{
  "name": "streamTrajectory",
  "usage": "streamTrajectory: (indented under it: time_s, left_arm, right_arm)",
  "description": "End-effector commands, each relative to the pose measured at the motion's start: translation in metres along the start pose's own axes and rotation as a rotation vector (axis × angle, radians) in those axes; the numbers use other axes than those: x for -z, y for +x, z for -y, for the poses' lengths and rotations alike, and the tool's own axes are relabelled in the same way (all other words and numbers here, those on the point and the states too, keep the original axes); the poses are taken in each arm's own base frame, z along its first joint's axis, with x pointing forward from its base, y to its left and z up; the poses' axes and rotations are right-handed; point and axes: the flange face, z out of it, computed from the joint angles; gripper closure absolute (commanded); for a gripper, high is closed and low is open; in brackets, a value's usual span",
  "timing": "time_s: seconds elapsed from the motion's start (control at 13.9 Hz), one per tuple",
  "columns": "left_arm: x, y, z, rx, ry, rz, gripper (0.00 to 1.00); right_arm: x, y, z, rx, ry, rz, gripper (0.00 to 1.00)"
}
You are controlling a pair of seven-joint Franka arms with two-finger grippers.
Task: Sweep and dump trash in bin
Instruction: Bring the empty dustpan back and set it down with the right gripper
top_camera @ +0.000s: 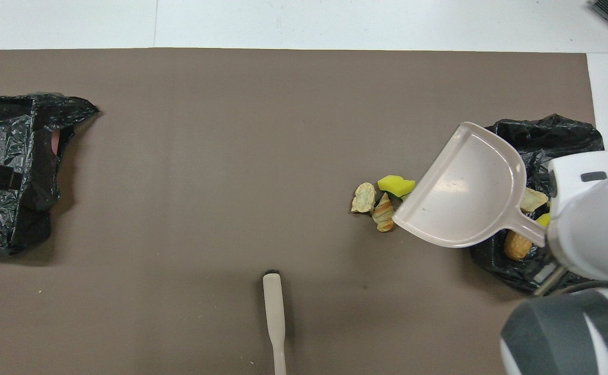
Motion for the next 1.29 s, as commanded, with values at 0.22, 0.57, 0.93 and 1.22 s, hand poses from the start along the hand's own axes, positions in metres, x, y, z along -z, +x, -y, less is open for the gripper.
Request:
streamTrajectory:
  time_s: [0.22, 0.57, 0.93, 1.22]
  left_arm:
    - [0.005, -0.004, 0.002, -0.004, 0.011, 0.011, 0.00]
    - [0.005, -0.004, 0.001, -0.005, 0.011, 0.011, 0.00]
    - [0.005, -0.004, 0.001, -0.005, 0.011, 0.011, 0.00]
    - [0.005, -0.005, 0.001, -0.007, 0.010, 0.014, 0.00]
  right_arm:
    - [-0.011, 0.142, 0.124, -0.462, 0.246, -0.043, 1.00]
    - [-0.041, 0.227, 0.192, -0.583, 0.358, -0.140, 1.00]
    - [-0.097, 0.274, 0.235, -0.580, 0.319, -0.235, 1.00]
    - [-0.126, 0.282, 0.245, -0.562, 0.328, -0.248, 0.88]
